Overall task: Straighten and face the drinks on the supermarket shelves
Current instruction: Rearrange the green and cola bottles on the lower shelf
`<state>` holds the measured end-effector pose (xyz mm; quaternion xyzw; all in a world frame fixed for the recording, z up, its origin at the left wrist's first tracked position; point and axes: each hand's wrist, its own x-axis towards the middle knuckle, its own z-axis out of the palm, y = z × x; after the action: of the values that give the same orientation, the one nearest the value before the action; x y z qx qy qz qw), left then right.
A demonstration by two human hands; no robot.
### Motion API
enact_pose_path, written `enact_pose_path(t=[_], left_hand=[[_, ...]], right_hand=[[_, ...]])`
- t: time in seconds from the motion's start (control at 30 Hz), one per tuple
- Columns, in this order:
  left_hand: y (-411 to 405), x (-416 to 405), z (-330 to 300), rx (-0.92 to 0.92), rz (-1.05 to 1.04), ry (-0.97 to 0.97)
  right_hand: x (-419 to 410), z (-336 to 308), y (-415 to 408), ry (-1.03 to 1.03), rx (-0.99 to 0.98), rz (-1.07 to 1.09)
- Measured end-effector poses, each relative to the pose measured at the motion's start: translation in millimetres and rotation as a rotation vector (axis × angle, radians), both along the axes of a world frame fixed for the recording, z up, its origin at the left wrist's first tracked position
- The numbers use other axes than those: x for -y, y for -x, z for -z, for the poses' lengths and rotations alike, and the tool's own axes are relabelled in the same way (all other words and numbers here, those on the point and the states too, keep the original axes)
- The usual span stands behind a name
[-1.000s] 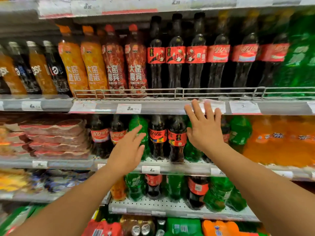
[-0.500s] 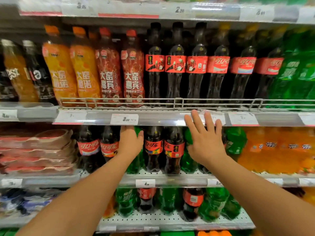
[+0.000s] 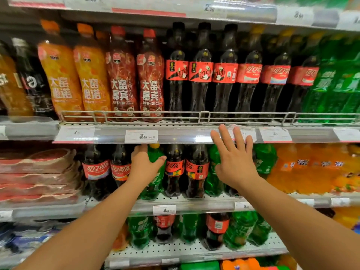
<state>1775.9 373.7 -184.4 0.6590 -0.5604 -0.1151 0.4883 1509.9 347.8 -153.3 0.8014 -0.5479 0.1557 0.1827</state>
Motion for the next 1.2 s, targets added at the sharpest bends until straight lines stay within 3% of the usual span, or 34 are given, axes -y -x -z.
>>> enact_pose_path(t=[0.1, 0.37, 0.6, 0.77, 0.87, 1.07, 1.2], left_hand=[[4, -9, 2, -0.054, 0.055, 0.010], [22, -14, 16, 0.099, -0.057, -0.102], [38, -29, 13, 0.206, -0.201, -0.148], [54, -52, 20, 0.179, -0.189, -0.023], [59, -62, 20, 0.180, -0.230, 0.019], [69, -77, -7, 0.135, -0.250, 0.006], [80, -88, -3, 0.070, -0.252, -0.020]], right_hand=[[-2, -2, 1, -0.006, 0.005, -0.025], [-2, -9, 7, -0.088, 0.018, -0.145], [-17, 26, 77, -0.047, 0.206, -0.681], [15, 38, 134, -0.273, 0.656, -0.278], [48, 19, 137, -0.328, 0.781, -0.137], [89, 1, 109, -0.490, 0.822, -0.082], [103, 2, 96, -0.488, 0.631, 0.007]])
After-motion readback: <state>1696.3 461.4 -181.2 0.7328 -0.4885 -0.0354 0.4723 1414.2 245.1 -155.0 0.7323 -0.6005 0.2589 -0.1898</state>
